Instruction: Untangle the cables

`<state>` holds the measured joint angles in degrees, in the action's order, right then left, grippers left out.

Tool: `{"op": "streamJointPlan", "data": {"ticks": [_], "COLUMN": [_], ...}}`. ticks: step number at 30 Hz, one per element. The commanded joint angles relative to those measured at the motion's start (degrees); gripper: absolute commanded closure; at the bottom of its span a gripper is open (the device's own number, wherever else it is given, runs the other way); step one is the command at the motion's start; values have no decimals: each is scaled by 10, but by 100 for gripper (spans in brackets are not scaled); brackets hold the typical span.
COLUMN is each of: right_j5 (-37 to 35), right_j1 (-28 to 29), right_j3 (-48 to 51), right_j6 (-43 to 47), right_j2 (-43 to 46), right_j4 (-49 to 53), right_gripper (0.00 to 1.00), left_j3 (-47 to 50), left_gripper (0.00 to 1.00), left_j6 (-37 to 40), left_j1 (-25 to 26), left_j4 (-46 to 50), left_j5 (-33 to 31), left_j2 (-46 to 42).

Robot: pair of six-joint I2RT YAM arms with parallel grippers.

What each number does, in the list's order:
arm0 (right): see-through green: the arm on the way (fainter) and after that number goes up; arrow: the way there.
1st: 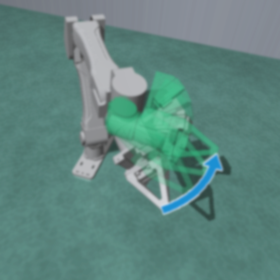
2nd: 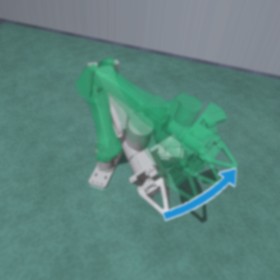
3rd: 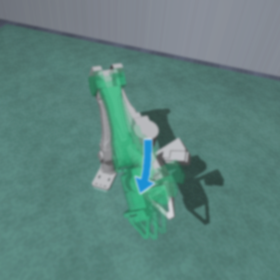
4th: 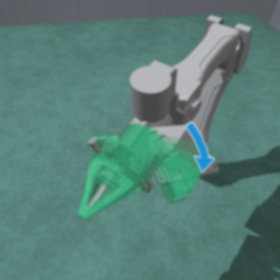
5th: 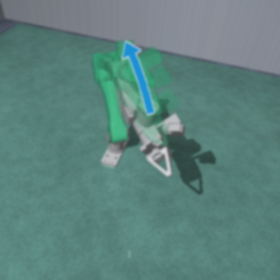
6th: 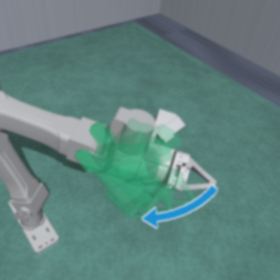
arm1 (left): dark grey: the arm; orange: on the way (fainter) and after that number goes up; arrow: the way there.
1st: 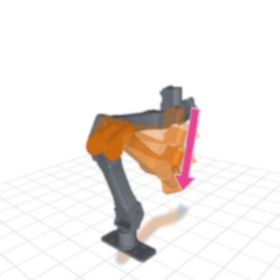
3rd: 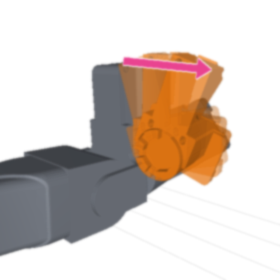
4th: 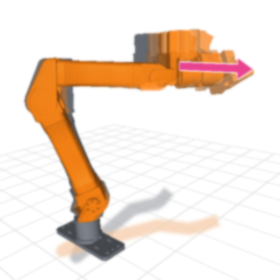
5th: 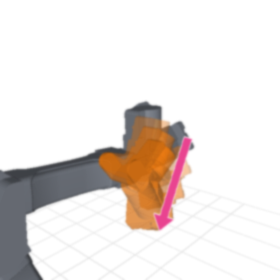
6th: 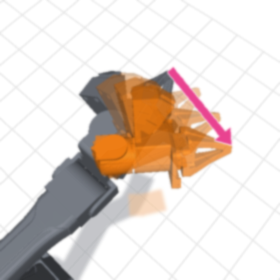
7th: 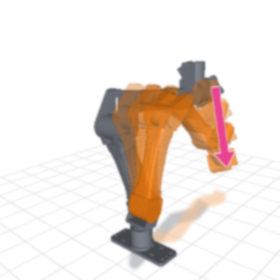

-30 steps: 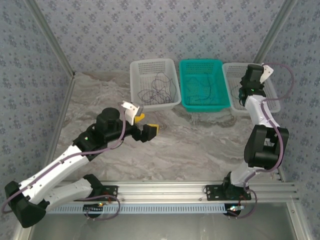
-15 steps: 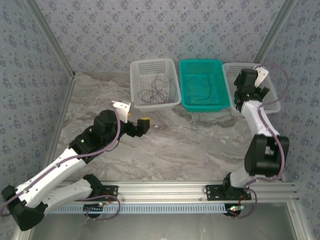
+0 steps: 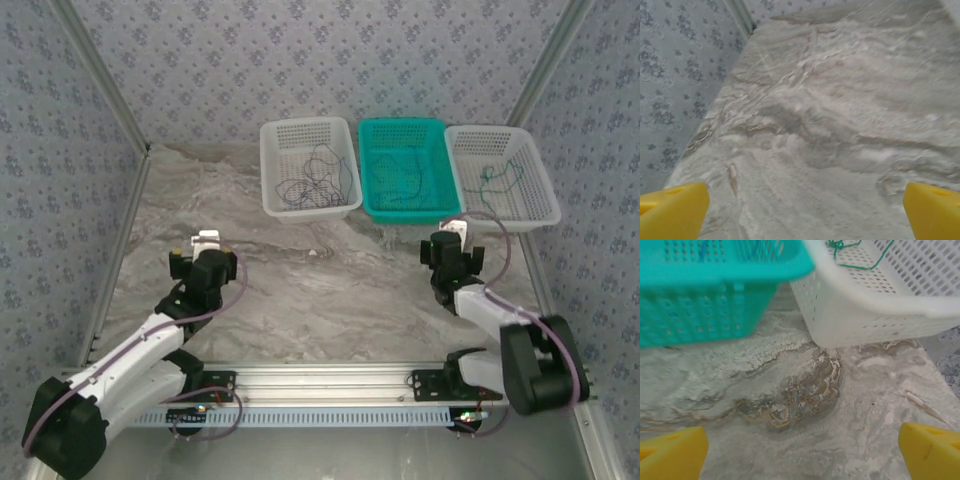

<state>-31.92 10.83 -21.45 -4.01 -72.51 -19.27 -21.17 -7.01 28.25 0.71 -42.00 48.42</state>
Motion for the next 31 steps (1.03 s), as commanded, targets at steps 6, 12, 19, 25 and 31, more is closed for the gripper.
{"op": "streamJointPlan", "data": {"ticks": [6,12,19,25,31], "right_j5": [233,233,272,279,256], "right_j1": [-117,-115,-121,-122,-113], "right_j3": [22,-1,-9,-12,2], "right_j6": [37,39,49,51,52], "right_j2": [-138,-145,-144,-146,-141], "right_j4": [-327,-288,-273,-269,-288], "right_gripper": [0,0,0,0,0], "left_j3": [95,47,-19,-21,-19], "left_gripper": [1,1,1,1,1], "left_j6": [60,85,63,49,49], "left_j1": [-187,-244,-261,-279,-279], "left_j4": [-310,-425,-461,-477,-487], "left_j5": [228,324,329,335,335], "left_j2": [59,232,381,393,395]}}
